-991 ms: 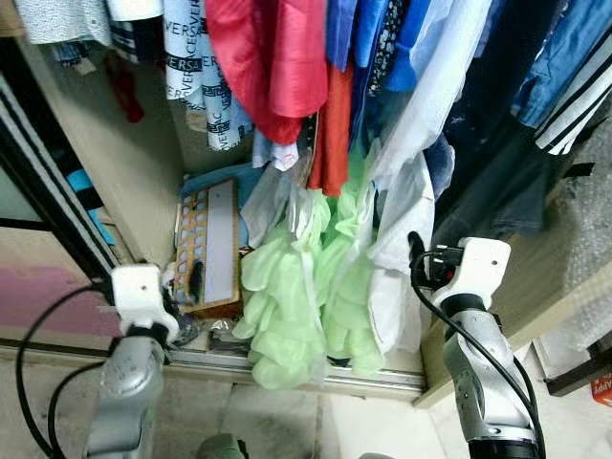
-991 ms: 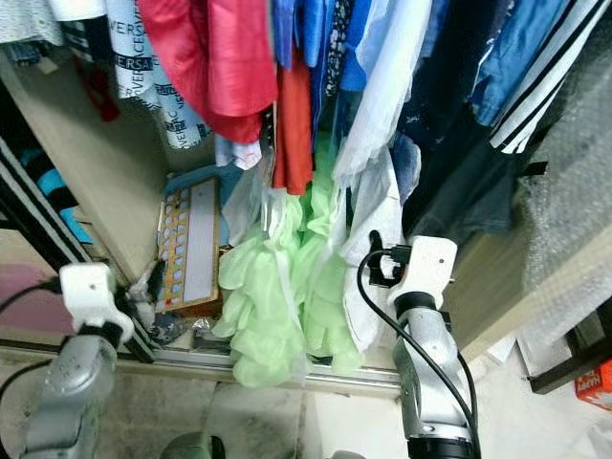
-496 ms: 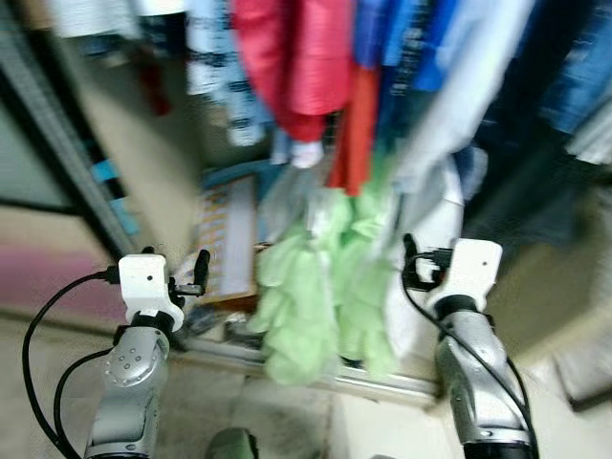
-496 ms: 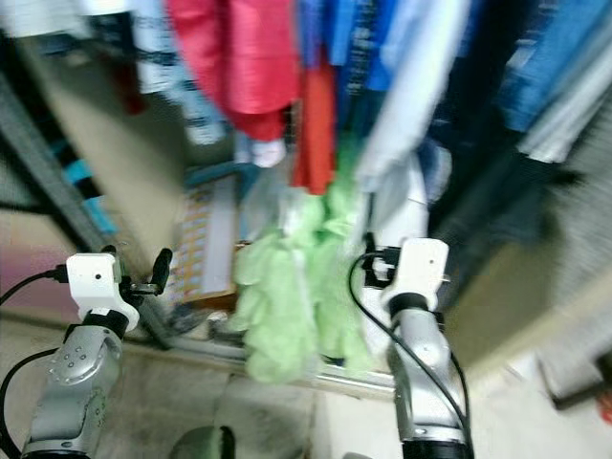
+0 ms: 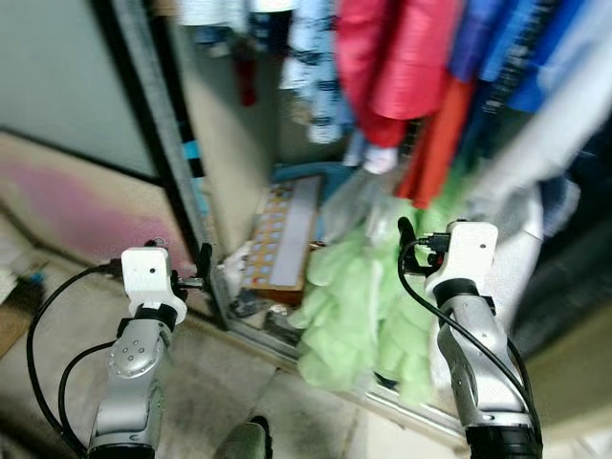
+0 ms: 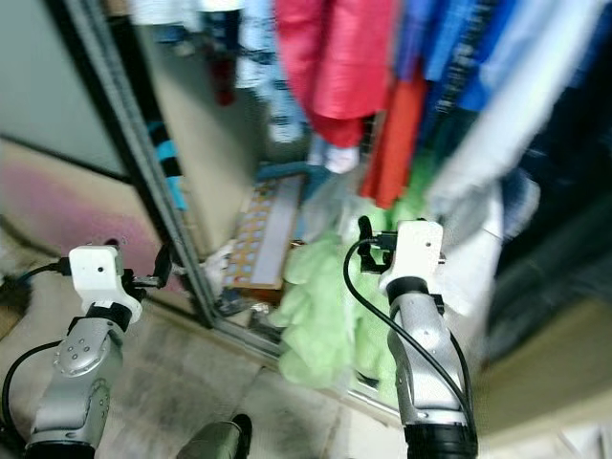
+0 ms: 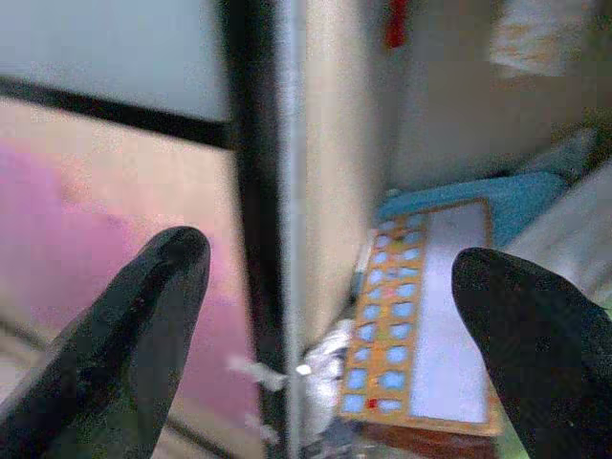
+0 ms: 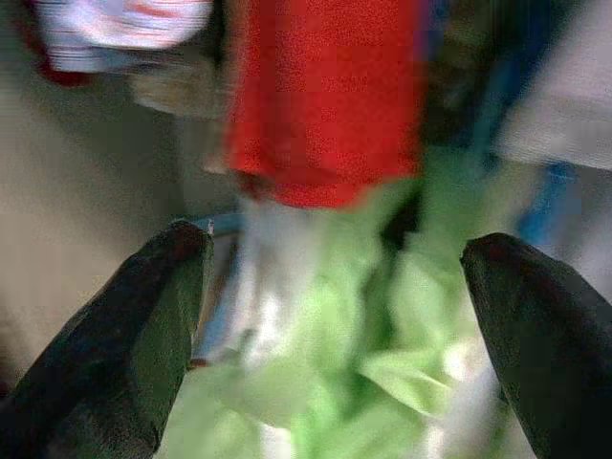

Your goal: Clean up the room

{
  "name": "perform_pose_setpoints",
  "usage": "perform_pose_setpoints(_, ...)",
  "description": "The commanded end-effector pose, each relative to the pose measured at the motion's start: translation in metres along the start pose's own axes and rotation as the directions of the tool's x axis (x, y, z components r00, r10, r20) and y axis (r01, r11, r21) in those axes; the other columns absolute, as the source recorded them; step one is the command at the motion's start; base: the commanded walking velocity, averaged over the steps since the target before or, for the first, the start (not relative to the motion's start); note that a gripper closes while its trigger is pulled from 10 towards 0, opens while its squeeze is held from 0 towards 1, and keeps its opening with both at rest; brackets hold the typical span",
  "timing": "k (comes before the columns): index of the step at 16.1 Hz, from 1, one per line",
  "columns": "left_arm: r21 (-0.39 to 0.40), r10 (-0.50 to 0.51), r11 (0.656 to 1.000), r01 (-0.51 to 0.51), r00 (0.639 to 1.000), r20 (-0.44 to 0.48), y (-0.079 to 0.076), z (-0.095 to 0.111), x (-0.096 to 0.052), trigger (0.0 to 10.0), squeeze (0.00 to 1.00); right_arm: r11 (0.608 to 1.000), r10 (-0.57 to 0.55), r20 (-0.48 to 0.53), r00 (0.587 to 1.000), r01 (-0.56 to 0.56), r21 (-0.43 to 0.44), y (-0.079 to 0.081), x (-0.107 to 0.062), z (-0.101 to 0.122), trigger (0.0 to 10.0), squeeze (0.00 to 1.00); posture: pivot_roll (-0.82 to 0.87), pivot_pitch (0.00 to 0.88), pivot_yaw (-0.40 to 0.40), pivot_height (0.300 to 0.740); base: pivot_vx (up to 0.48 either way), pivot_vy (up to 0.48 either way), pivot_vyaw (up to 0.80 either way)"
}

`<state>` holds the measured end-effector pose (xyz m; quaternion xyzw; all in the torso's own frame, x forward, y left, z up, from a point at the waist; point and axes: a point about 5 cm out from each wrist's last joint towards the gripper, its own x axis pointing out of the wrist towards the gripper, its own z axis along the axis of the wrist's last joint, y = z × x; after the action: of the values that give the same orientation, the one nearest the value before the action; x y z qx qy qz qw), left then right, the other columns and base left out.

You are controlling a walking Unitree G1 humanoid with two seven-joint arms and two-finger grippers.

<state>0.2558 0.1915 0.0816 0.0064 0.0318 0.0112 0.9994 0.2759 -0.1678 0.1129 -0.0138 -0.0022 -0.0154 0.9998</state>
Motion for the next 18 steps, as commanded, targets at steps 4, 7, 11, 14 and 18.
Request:
perform_pose_setpoints(4, 0.004, -0.023, 1.0, 0.023, 1.0, -0.016, -0.004, -0.001, 0.003, 10.0, 0.0, 1.0, -0.012, 0.004, 1.0, 0.012, -0.014, -0.005, 0.006, 0.001, 10.0, 0.0, -0.01, 0.029, -0.026, 0.74, 0.0, 0.0, 0.79)
perform_pose_setpoints(7, -0.002, -0.013, 1.0, 0.012, 1.0, -0.027, -0.004, -0.002, 0.004, 10.0, 0.0, 1.0, -0.015, 0.002, 1.0, 0.015, -0.006, -0.005, 0.004, 0.0, 10.0, 0.0, -0.01, 0.029, -0.026, 0.74, 0.0, 0.0, 0.79)
perform_pose_setpoints(11, -0.017, 0.01, 1.0, -0.011, 1.0, -0.027, -0.004, -0.001, 0.012, 10.0, 0.0, 1.0, 0.011, 0.004, 1.0, -0.011, -0.004, -0.001, 0.006, -0.002, 10.0, 0.0, -0.01, 0.013, -0.024, 0.74, 0.0, 0.0, 0.79)
perform_pose_setpoints(14, -0.015, 0.012, 1.0, -0.012, 1.0, -0.025, -0.005, -0.001, 0.013, 10.0, 0.0, 1.0, 0.027, 0.013, 1.0, -0.027, -0.005, 0.001, 0.008, -0.001, 10.0, 0.0, 0.0, 0.007, -0.025, 0.74, 0.0, 0.0, 0.79)
perform_pose_setpoints(18, -0.053, 0.05, 0.997, -0.051, 0.999, -0.02, -0.006, -0.001, 0.01, 10.0, 0.0, 0.997, 0.074, 0.014, 0.997, -0.074, 0.001, 0.004, 0.011, -0.002, 10.0, 0.0, 0.04, 0.0, -0.071, 0.74, 0.0, 0.0, 0.58)
